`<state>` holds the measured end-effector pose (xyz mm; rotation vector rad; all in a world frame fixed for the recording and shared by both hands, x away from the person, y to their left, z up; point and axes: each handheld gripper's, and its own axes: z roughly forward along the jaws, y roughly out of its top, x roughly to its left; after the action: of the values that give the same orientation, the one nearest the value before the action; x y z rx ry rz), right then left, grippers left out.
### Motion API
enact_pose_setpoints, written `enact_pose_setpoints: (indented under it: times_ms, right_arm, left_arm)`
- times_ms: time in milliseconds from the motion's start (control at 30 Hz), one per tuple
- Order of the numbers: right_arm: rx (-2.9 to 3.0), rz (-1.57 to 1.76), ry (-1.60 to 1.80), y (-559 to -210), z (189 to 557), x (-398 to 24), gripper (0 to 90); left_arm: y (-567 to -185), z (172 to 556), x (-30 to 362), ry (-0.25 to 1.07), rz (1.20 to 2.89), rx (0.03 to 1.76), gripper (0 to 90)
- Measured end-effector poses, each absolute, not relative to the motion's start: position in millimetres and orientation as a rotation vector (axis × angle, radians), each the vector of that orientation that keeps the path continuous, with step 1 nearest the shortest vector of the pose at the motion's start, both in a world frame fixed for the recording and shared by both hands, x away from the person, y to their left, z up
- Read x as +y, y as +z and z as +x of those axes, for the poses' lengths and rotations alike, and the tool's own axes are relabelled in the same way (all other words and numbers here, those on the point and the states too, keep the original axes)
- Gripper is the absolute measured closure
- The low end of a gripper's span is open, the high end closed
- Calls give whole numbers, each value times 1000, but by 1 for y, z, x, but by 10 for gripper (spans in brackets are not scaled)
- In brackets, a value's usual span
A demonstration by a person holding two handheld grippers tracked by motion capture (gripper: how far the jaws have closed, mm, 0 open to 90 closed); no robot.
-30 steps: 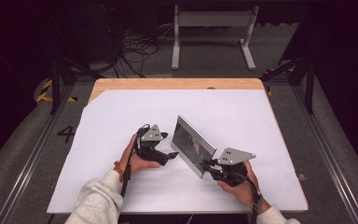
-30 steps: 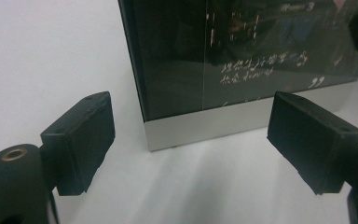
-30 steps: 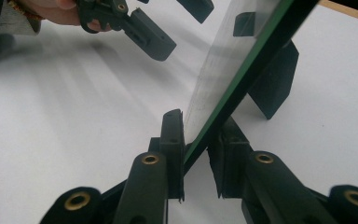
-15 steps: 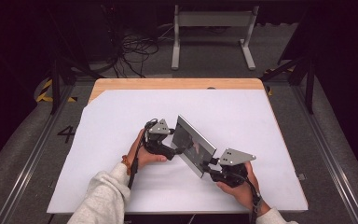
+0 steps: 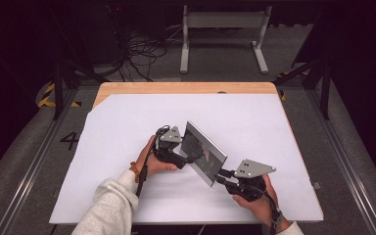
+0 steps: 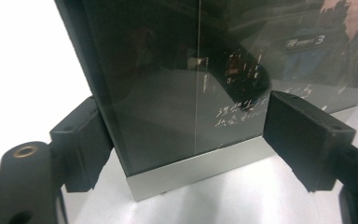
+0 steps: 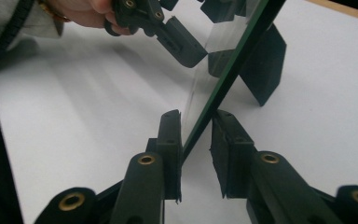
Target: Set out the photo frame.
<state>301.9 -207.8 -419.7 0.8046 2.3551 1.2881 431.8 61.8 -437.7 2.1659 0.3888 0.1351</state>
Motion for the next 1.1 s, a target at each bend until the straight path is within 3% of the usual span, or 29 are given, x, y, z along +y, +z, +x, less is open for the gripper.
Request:
enact_pose_setpoints:
  times_ms: [167, 433, 1100]
  right_arm:
    - [2322, 810, 1294, -417, 302, -208, 791]
    - [2309, 811, 1296, -418, 302, -207, 796]
    - [2249, 877, 1310, -421, 310, -211, 804]
  left_arm:
    - [-438, 432, 61, 135, 2167, 381, 195]
    - [-436, 431, 65, 142, 2183, 381, 237]
    - [-432, 402, 97, 170, 2231, 374, 406]
